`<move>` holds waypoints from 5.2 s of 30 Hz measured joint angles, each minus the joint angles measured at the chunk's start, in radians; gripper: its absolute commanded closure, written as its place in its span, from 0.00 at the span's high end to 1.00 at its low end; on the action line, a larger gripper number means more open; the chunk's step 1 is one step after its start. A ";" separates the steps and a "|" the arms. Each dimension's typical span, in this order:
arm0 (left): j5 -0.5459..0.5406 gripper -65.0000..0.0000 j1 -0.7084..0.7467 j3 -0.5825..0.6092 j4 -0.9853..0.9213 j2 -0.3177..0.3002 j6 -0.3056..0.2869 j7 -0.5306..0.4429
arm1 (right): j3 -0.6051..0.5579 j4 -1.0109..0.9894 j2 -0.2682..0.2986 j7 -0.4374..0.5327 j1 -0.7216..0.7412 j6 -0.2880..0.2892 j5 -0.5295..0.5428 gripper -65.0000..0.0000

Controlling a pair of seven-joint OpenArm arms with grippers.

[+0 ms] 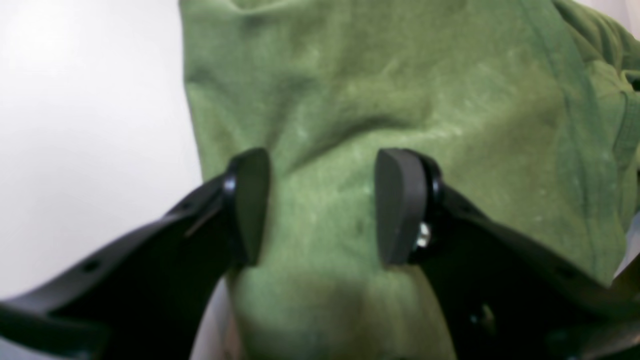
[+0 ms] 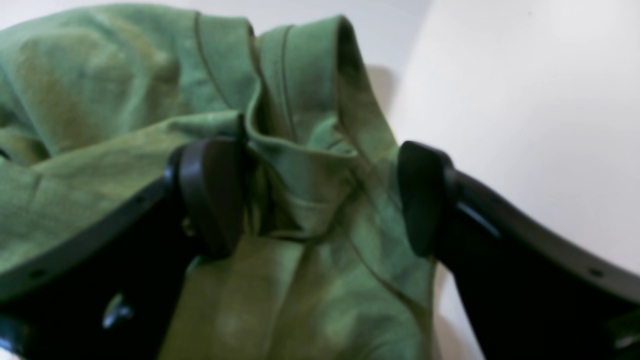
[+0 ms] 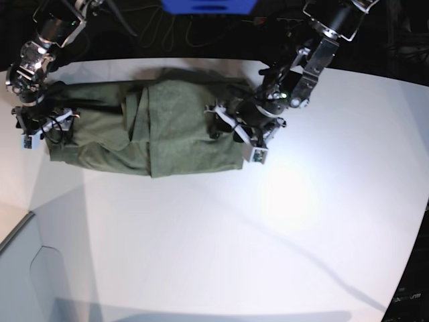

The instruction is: Layout the t-shirt on the table in an organized manner, then fold the t-shirt properly

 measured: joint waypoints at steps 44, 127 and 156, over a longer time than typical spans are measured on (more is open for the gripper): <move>-0.003 0.51 0.094 -0.283 0.035 -0.027 0.002 0.017 | -0.183 0.551 -0.185 -0.100 -0.124 0.012 -0.071 0.00; -0.146 0.51 0.307 -0.516 0.259 -0.090 -0.004 0.015 | -0.835 0.731 -0.241 -0.196 -0.314 0.014 0.003 0.56; -0.494 0.92 0.272 -0.361 0.275 -0.066 -0.004 0.076 | -0.721 0.704 -0.192 -0.189 -0.288 0.011 0.006 0.55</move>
